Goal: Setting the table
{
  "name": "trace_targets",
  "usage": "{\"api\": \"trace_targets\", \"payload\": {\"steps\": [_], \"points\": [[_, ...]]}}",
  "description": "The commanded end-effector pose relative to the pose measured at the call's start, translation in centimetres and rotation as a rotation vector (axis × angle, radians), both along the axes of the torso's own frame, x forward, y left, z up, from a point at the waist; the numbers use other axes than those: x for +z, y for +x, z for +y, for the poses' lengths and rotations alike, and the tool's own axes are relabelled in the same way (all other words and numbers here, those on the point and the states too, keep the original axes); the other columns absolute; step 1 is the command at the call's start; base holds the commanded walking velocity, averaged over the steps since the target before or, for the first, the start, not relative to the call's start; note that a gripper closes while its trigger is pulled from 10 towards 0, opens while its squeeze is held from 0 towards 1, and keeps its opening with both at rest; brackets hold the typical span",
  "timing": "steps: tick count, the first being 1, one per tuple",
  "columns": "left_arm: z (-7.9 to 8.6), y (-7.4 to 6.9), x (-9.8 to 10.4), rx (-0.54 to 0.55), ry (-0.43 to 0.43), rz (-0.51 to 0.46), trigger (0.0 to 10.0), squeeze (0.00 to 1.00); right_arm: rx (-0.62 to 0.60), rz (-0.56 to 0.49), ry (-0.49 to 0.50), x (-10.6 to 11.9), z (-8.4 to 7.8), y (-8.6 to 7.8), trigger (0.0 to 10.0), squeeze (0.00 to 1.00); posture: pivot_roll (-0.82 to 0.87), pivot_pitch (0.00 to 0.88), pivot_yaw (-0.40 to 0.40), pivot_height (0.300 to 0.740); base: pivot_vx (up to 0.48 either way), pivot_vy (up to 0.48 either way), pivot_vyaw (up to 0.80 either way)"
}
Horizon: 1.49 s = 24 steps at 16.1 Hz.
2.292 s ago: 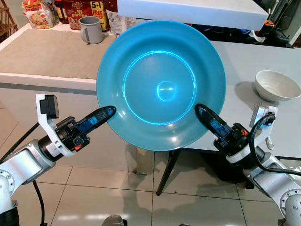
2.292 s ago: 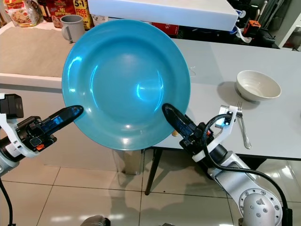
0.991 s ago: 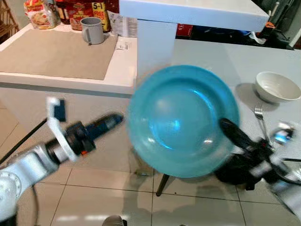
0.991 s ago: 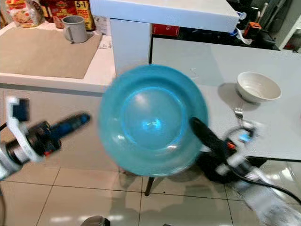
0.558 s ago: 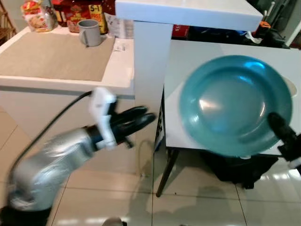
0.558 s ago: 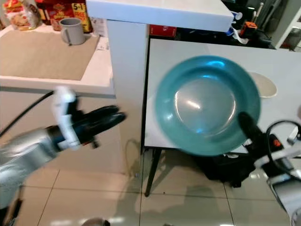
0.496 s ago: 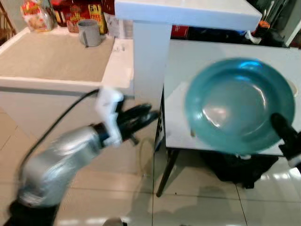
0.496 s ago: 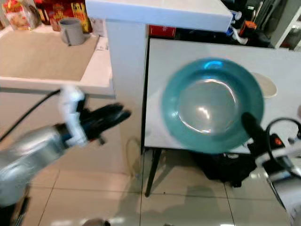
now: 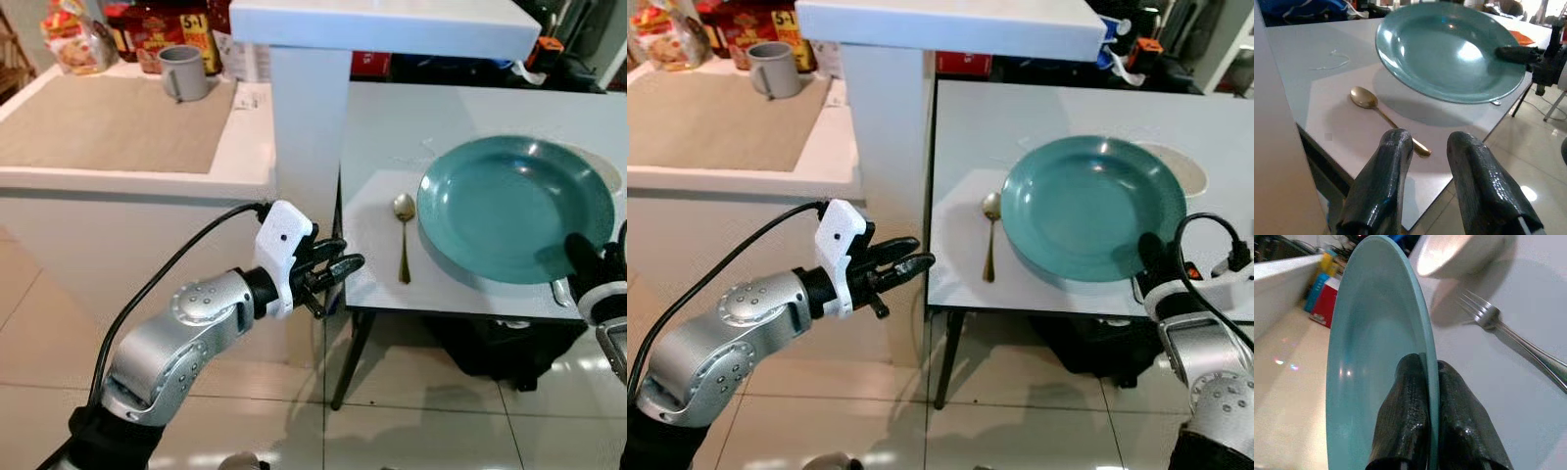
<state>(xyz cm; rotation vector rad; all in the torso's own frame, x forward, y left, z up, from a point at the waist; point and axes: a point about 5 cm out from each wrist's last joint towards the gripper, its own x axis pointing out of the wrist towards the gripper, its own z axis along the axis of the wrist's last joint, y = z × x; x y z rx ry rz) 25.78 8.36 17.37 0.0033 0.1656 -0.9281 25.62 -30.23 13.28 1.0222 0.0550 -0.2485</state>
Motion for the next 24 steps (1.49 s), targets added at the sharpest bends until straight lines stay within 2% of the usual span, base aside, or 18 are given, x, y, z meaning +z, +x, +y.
{"api": "trace_targets", "payload": {"steps": [1, 4, 6, 8, 11, 14, 16, 17, 20, 21, 24], "points": [[-0.5, -0.2, 0.6, -0.033, -0.023, -0.018, 10.0, 0.0, -0.047, 0.004, 0.01, 0.4, -0.8, 0.3, 10.0, 0.0, 0.0, 0.029, -0.025, 0.74, 0.0, 0.0, 0.0], [-1.0, 0.3, 0.8, -0.016, 0.012, -0.084, 10.0, 0.0, -0.073, 0.092, 0.027, -0.9, -0.4, 0.6, 10.0, 0.0, 0.0, 0.035, -0.024, 0.74, 0.0, 0.0, 0.0], [-0.6, 0.6, 0.7, 0.029, 0.024, -0.09, 10.0, 0.0, -0.074, 0.107, 0.034, -1.4, -0.1, 0.5, 10.0, 0.0, 0.0, 0.038, -0.017, 0.74, 0.0, 0.0, 0.0], [0.5, 1.2, 0.4, 0.129, 0.04, -0.109, 10.0, 0.0, -0.057, 0.115, 0.024, -1.6, 0.2, 0.3, 10.0, 0.0, 0.0, 0.041, -0.014, 0.74, 0.0, 0.0, 0.0], [0.8, 1.3, 0.3, 0.147, 0.037, -0.11, 10.0, 0.0, -0.051, 0.14, 0.034, -2.2, 0.5, 0.2, 10.0, 0.0, -0.01, 0.048, -0.011, 0.74, 0.0, 0.0, 0.0], [-0.3, 0.1, 0.4, 0.008, 0.005, -0.085, 10.0, 0.0, -0.049, 0.144, 0.07, -2.4, 1.1, 0.7, 10.0, 0.0, 0.0, 0.056, -0.008, 0.74, 0.0, 0.0, 0.0], [-0.8, -0.9, 0.2, -0.114, 0.021, -0.05, 10.0, 0.0, -0.023, 0.172, 0.088, -2.9, 1.7, 1.4, 10.0, 0.0, 0.0, 0.058, -0.007, 0.74, 0.0, 0.0, 0.0], [-0.8, -1.0, 0.0, -0.126, 0.035, -0.05, 10.0, 0.0, -0.017, 0.181, 0.085, -3.0, 1.9, 1.5, 10.0, 0.0, 0.0, 0.06, -0.005, 0.74, 0.0, 0.0, 0.0], [-0.5, -0.6, 0.1, -0.081, 0.034, -0.066, 10.0, 0.0, -0.022, 0.189, 0.088, -3.1, 2.0, 1.6, 10.0, 0.0, 0.0, 0.061, -0.007, 0.74, 0.0, 0.0, 0.0], [-0.1, 0.2, 0.1, -0.002, 0.039, -0.087, 10.0, 0.0, -0.021, 0.193, 0.079, -3.2, 1.9, 1.6, 10.0, 0.0, 0.01, 0.064, -0.009, 0.74, 0.0, 0.0, 0.0], [0.3, 0.9, 0.3, 0.068, 0.04, -0.113, 10.0, 0.0, -0.01, 0.197, 0.06, -3.2, 2.0, 1.5, 10.0, 0.0, 0.01, 0.064, -0.011, 0.74, 0.0, -0.102, 0.0]]}}
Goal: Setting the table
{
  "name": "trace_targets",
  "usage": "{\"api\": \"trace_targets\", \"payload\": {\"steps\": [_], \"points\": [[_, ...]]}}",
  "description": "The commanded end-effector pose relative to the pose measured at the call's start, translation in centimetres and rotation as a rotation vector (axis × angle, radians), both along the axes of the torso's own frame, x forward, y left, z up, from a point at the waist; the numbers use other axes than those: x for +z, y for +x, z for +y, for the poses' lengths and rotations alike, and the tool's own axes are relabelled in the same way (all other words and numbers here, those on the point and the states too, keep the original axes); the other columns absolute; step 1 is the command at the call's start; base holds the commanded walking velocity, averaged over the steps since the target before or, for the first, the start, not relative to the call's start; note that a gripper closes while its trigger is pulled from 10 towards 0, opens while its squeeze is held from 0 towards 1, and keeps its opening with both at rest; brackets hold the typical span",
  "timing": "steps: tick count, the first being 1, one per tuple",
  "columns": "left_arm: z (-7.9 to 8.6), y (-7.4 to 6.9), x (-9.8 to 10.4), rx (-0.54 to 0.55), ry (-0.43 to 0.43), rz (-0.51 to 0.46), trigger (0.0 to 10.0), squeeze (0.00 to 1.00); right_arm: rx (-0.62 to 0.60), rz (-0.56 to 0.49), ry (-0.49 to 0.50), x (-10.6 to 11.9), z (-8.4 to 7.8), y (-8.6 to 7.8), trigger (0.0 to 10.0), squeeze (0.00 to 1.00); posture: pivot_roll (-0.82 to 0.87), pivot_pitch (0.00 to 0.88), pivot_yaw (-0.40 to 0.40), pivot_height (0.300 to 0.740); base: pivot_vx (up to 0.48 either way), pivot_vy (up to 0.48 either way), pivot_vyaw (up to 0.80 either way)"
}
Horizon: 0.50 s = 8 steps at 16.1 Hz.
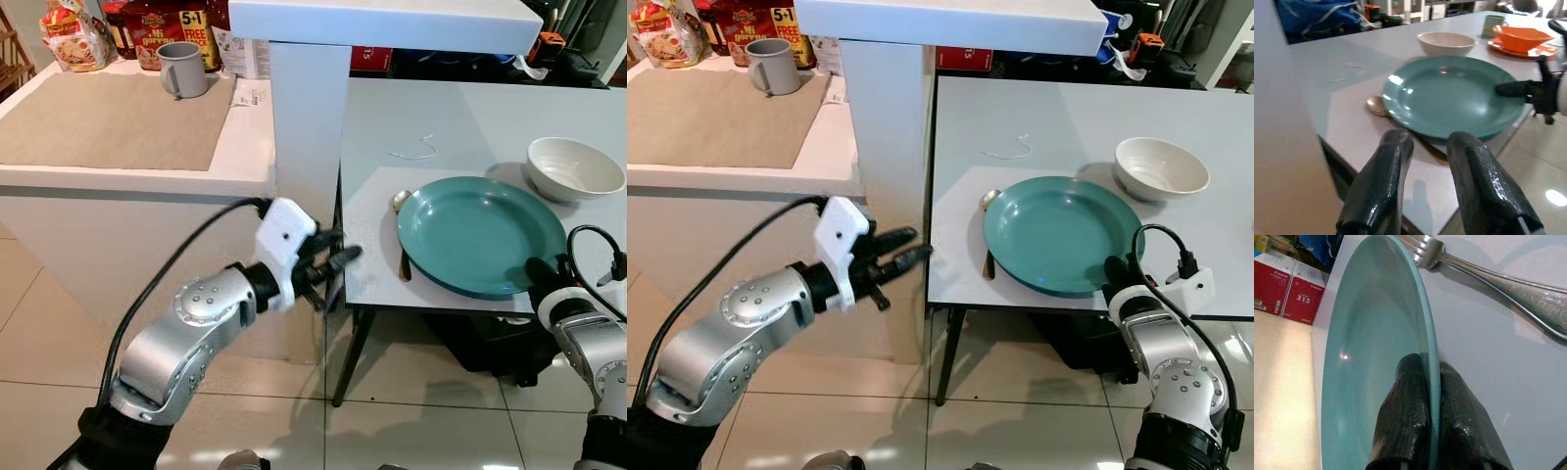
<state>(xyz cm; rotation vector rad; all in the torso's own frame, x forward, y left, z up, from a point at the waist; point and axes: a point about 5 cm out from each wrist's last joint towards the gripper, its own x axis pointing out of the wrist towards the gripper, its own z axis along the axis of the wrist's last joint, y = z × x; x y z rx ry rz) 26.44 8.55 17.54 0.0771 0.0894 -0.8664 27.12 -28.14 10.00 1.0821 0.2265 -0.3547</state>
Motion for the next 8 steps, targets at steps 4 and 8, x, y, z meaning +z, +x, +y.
{"api": "trace_targets", "payload": {"steps": [4, 8], "points": [[0.03, 0.32, 0.16, 0.018, 0.011, -0.017, 10.0, 0.0, 0.007, 0.014, -0.035, 0.23, -0.09, 0.07, 10.0, 0.0, 0.01, 0.066, -0.01, 0.74, 0.0, -0.45, 0.0], [0.01, 0.66, 0.0, 0.046, 0.018, -0.017, 10.0, 0.0, 0.028, 0.004, -0.047, 0.65, 0.14, 0.39, 10.0, 0.0, 0.0, 0.063, -0.011, 0.74, 0.0, -0.36, 0.0]]}}
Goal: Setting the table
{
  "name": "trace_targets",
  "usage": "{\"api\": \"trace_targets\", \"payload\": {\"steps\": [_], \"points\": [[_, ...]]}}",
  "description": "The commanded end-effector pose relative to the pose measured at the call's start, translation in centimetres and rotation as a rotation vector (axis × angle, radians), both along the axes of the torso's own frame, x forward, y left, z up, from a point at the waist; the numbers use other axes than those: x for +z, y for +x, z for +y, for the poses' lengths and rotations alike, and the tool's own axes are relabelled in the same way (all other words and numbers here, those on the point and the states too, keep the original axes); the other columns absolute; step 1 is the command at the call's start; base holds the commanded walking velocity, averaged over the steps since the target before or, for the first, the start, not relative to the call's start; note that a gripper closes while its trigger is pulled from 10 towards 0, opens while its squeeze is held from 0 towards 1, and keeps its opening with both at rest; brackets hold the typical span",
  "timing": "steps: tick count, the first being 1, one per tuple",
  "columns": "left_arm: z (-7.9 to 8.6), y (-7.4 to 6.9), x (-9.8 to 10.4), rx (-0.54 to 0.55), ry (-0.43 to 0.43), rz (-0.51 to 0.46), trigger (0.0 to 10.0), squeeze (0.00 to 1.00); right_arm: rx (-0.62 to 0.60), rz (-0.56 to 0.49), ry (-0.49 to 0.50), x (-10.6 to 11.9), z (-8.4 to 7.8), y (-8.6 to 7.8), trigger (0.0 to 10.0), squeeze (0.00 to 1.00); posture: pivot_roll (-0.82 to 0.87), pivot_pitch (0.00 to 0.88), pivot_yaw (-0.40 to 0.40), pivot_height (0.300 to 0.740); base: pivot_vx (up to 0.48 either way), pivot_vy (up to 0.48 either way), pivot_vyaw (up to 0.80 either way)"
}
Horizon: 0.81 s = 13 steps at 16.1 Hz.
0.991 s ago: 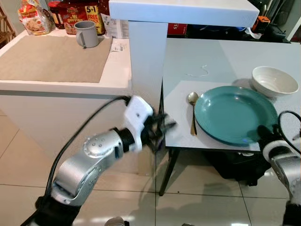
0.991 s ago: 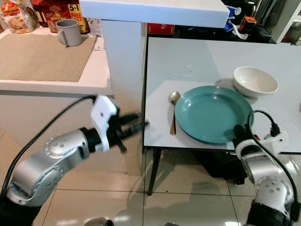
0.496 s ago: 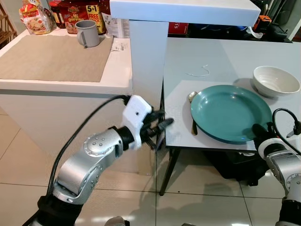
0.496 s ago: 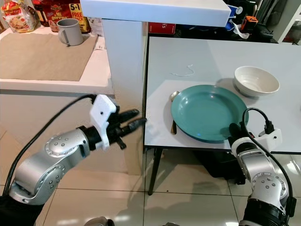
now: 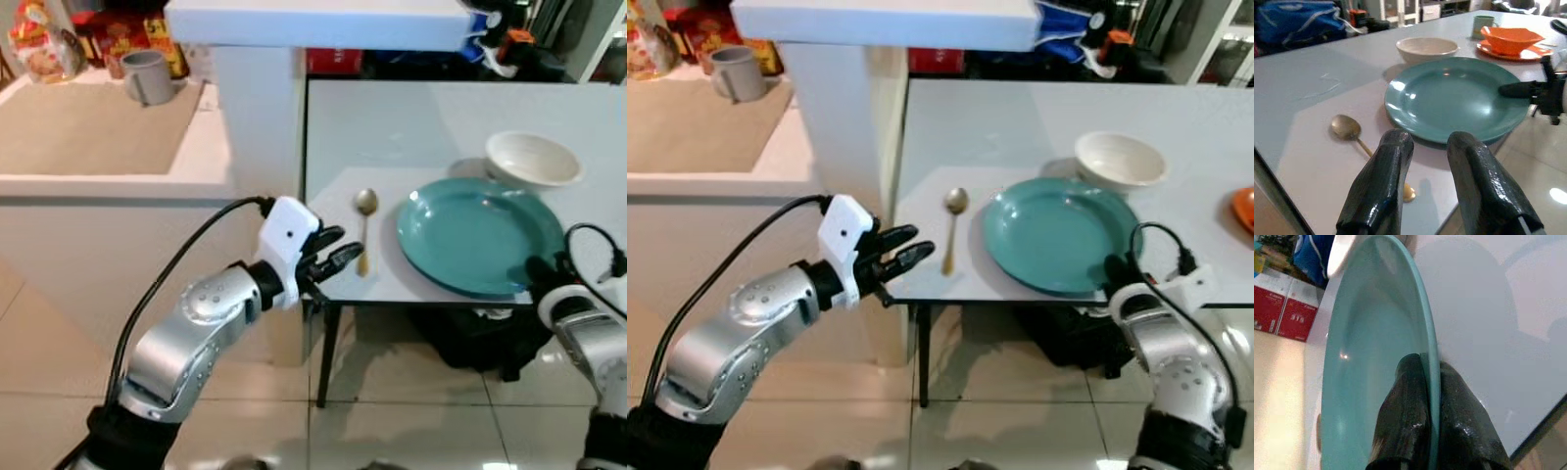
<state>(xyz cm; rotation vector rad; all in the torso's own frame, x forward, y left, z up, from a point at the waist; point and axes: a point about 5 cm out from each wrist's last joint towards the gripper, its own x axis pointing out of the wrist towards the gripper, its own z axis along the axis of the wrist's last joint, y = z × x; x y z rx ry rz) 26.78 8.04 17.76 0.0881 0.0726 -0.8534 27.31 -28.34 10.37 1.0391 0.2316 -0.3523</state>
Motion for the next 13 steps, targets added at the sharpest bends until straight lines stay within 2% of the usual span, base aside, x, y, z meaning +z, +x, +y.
{"api": "trace_targets", "payload": {"steps": [1, 8, 9, 10, 12, 13], "points": [[0.5, 0.4, -0.2, 0.043, 0.015, 0.005, 10.0, 0.0, 0.02, -0.006, -0.007, 0.3, 0.4, 0.2, 10.0, 0.0, 0.0, 0.063, -0.011, 0.74, 0.0, 0.0, 0.0], [1.2, 0.8, 0.1, 0.07, 0.013, -0.02, 10.0, 0.0, 0.106, -0.074, 0.013, 1.7, 1.7, 1.2, 10.0, 0.0, 0.01, 0.052, -0.012, 0.74, 0.0, 0.0, 0.0], [1.2, 0.6, 0.3, 0.052, 0.007, -0.02, 10.0, 0.0, 0.109, -0.074, 0.013, 1.7, 1.8, 1.4, 10.0, 0.0, 0.01, 0.05, -0.012, 0.74, 0.0, 0.0, 0.0], [0.8, 0.0, 0.4, -0.021, 0.002, -0.011, 10.0, 0.0, 0.113, -0.078, 0.019, 1.7, 2.1, 1.9, 10.0, 0.0, 0.01, 0.045, -0.01, 0.74, 0.0, 0.0, 0.0], [0.5, -0.8, 0.3, -0.094, 0.017, -0.001, 10.0, 0.0, 0.116, -0.081, 0.022, 1.8, 2.4, 2.4, 10.0, 0.0, 0.01, 0.042, -0.009, 0.74, 0.0, 0.0, 0.0], [0.1, -1.4, 0.0, -0.149, 0.037, 0.011, 10.0, 0.0, 0.119, -0.079, 0.026, 1.8, 2.9, 3.3, 10.0, 0.0, 0.01, 0.037, -0.008, 0.74, 0.0, 0.0, 0.0]]}}
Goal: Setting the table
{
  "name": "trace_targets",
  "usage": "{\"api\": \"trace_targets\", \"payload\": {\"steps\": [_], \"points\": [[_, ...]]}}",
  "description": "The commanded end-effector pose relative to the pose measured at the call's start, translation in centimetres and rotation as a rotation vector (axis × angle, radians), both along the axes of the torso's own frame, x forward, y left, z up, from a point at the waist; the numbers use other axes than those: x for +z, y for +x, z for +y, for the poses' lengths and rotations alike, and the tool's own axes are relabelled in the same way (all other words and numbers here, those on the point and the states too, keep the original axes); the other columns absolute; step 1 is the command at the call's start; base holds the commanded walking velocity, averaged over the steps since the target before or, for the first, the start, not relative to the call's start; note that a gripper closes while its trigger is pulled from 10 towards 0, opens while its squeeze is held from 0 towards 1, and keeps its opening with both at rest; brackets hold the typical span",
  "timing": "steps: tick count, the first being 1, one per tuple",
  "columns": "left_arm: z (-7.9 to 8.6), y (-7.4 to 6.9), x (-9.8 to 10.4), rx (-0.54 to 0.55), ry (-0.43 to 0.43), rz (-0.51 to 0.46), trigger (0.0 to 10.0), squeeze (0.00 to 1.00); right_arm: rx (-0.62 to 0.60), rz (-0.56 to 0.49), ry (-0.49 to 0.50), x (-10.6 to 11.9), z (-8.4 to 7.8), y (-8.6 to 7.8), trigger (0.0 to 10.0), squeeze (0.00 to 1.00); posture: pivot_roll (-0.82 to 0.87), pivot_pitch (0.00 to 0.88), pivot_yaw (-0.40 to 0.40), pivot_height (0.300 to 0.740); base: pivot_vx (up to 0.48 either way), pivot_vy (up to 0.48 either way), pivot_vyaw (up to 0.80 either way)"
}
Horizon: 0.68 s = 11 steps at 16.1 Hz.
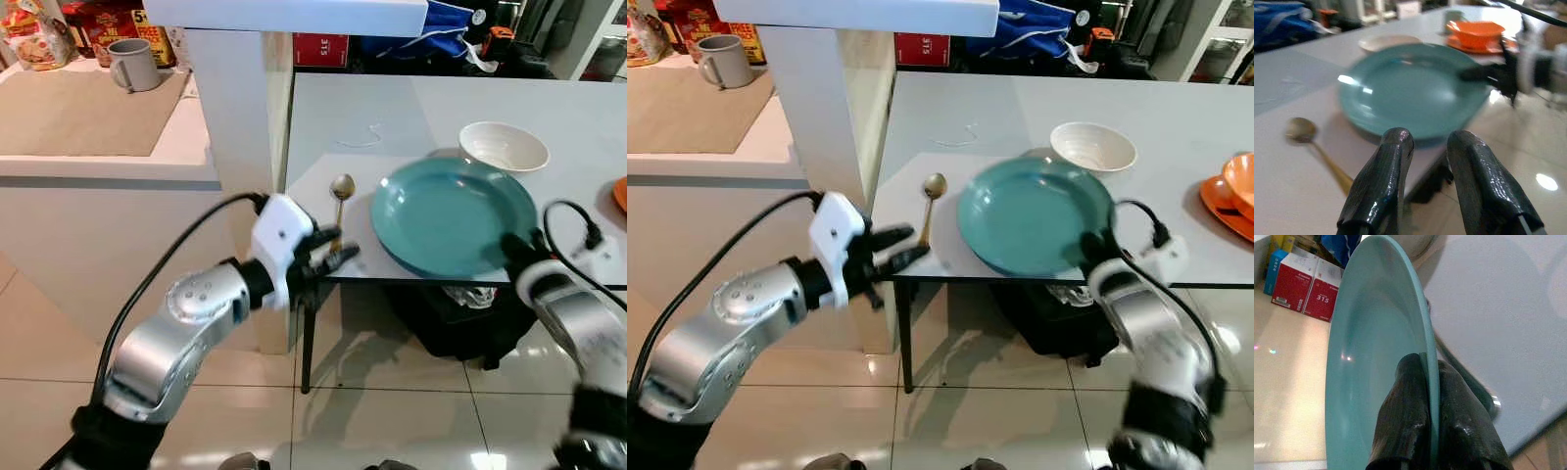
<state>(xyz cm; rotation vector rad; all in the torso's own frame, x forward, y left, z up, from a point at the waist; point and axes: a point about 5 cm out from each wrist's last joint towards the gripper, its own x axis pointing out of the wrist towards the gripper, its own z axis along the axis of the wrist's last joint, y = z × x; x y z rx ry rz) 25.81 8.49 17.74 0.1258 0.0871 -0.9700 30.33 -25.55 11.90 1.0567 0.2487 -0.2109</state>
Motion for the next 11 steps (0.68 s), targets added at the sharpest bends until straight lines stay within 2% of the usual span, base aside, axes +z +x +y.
{"api": "trace_targets", "payload": {"steps": [1, 5, 11], "points": [[-0.4, -0.5, -0.1, -0.036, 0.006, 0.005, 10.0, 0.0, 0.01, -0.023, 0.01, 0.3, 0.6, 0.9, 10.0, 0.0, 0.01, 0.035, -0.009, 0.74, 0.0, 0.0, 0.0], [-0.3, -0.5, 0.0, -0.037, 0.004, 0.01, 10.0, 0.0, 0.067, 0.012, 0.014, -0.3, 2.1, 2.3, 10.0, 0.0, 0.03, 0.038, -0.023, 0.74, 0.0, 0.0, 0.0], [0.1, -0.5, 0.0, -0.018, 0.001, 0.018, 10.0, 0.0, 0.028, 0.035, 0.028, -1.2, 1.4, 2.6, 10.0, 0.0, 0.04, 0.05, -0.026, 0.74, 0.0, 0.0, 0.0]]}}
